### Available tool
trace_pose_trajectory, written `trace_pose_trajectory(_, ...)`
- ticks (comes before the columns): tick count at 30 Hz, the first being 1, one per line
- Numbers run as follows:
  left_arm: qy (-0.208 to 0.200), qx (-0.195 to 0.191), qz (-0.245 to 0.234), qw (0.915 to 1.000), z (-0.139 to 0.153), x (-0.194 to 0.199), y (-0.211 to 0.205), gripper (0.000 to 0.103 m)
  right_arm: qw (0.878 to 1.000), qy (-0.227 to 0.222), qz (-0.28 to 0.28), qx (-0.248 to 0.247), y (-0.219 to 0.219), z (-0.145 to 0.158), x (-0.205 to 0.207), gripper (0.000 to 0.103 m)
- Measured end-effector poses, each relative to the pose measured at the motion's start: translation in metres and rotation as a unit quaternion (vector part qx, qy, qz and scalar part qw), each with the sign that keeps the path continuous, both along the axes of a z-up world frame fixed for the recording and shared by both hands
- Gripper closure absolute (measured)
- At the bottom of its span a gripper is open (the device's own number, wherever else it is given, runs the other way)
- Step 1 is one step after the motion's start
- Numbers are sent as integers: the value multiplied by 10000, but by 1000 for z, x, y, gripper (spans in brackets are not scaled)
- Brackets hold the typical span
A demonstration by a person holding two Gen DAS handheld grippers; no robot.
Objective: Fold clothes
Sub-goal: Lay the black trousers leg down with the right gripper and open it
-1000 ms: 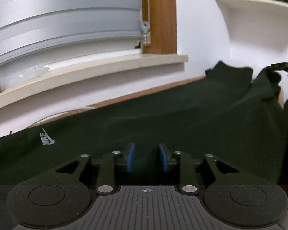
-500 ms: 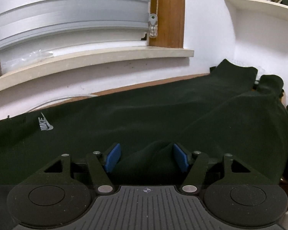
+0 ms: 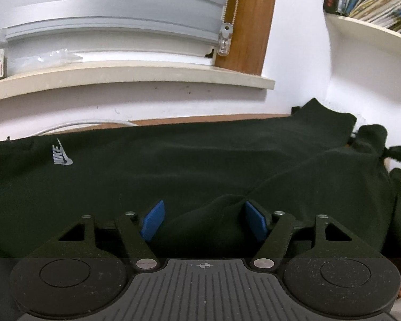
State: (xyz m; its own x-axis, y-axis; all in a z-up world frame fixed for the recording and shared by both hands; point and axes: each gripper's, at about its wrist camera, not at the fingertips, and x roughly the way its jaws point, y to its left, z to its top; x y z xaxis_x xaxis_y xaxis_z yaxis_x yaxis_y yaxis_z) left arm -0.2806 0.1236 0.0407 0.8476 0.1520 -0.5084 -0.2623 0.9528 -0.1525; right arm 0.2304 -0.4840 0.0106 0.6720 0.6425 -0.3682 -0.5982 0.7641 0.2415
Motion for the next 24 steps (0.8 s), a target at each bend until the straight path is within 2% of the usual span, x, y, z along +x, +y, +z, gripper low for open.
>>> trace_pose_trajectory(2,-21,-33,-2,10000,0,-1,1,32,9986,-460,-143,223,-24,21,-17,100)
trace_pose_trajectory(5,-44,-20,-9,10000,1,-2,-1,30,9965,-723,-264,310,-63,42,-38,100)
trace_pose_trajectory(6,-47,-24,-22,10000,1,-2,-1,30,9974,-632,-302,146,-70,40,-37,100)
trace_pose_trajectory(8,-52,-36,-57,10000,1,-1,-1,28,9990,-73,-301,-337,-71,25,-22,99)
trace_pose_trajectory(11,-81,-82,-86,9999,1,-2,0,27,9958,575,-552,-446,-81,1,-2,93)
trace_pose_trajectory(12,-78,-81,-86,9999,1,-2,-1,27,9949,718,-617,-338,-85,-5,3,90)
trace_pose_trajectory(16,-67,-75,-81,9999,0,-1,0,27,9927,940,-736,-148,-88,-19,11,80)
trace_pose_trajectory(18,-63,-77,-76,9999,0,-1,-1,27,9913,1104,-714,-86,-83,-23,15,62)
trace_pose_trajectory(21,-66,-75,-66,9999,0,-1,-1,27,9901,1257,-571,240,-80,-30,13,61)
trace_pose_trajectory(24,-128,-80,-66,9999,1,-3,-1,27,9915,1203,-421,248,-73,-28,9,61)
